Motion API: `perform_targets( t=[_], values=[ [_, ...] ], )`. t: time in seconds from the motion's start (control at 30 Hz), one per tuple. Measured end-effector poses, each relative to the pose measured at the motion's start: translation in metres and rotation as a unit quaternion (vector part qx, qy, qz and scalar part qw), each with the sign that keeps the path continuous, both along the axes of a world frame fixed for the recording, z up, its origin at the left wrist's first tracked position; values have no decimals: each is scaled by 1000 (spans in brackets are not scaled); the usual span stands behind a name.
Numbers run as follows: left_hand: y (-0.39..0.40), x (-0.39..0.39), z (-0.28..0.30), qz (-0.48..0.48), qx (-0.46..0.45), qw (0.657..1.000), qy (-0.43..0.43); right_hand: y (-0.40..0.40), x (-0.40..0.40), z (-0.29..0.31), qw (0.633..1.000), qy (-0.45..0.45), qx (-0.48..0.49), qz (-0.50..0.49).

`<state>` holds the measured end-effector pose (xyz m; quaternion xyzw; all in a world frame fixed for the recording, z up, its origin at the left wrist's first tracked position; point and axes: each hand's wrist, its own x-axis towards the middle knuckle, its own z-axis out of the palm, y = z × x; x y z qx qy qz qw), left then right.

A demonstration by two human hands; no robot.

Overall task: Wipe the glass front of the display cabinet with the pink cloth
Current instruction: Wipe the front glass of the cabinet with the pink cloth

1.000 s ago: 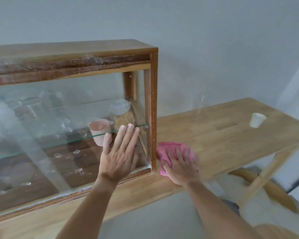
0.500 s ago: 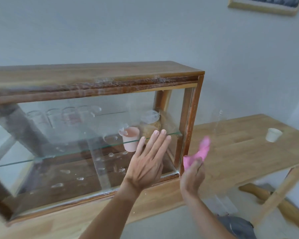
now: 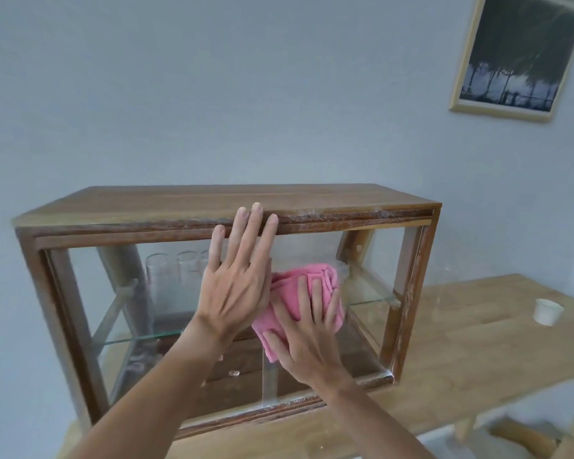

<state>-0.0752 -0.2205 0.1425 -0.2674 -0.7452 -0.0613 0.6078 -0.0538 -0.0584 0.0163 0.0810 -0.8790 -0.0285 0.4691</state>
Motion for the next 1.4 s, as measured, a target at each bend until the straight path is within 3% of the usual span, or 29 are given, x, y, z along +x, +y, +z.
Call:
perform_targets(
  t=[0.1, 0.17, 0.23, 0.3, 0.43, 0.57, 0.63, 0.7, 0.8, 0.87, 0.97, 1.07, 1.17, 1.23, 1.3, 1.4],
  values=[
    [-19, -14, 9, 27, -36, 999, 29, 11, 6, -18, 999, 7, -18, -30],
    [-18, -19, 8, 35, -37, 998, 46, 21, 11, -13, 987, 21, -133, -84],
    [-9, -19, 6, 31, -14, 998, 50, 27, 10, 15, 947, 48, -292, -124],
    [0, -20, 5, 29, 9, 998, 51, 28, 2, 52, 919, 74, -367, -125],
    [2, -24, 4, 33, 19, 997, 67, 7, -16, 72, 957, 99, -257, -90],
    [0, -21, 10, 8, 41, 997, 58, -4, -7, 10, 999, 32, 28, -24],
    [-5, -21, 13, 1, 41, 997, 66, 10, 4, -15, 996, 14, 84, -10],
    [-11, -22, 17, -8, 30, 997, 75, 22, 12, -19, 998, 15, -20, -51],
    [-16, -23, 19, -15, 9, 997, 77, 18, 5, 20, 954, 58, -276, -106],
    [-16, -23, 18, -10, 7, 997, 79, 2, -6, 52, 964, 84, -241, -70],
    [-14, -23, 19, 2, 8, 997, 82, -21, -18, 66, 992, 109, -57, -2],
    [-14, -24, 16, 11, 0, 997, 83, -19, -18, 46, 995, 98, 24, 11],
    [-14, -25, 13, 19, -6, 996, 82, 15, -4, 3, 995, 30, 91, 17],
    [-13, -25, 12, 18, -1, 997, 79, 39, 13, -24, 999, -11, 22, -26],
    [-10, -25, 11, 19, 8, 997, 75, 61, 24, -29, 990, -35, -110, -86],
    [-1, -23, 7, 29, 35, 997, 65, 89, 15, 18, 973, 0, -212, -88]
  ],
)
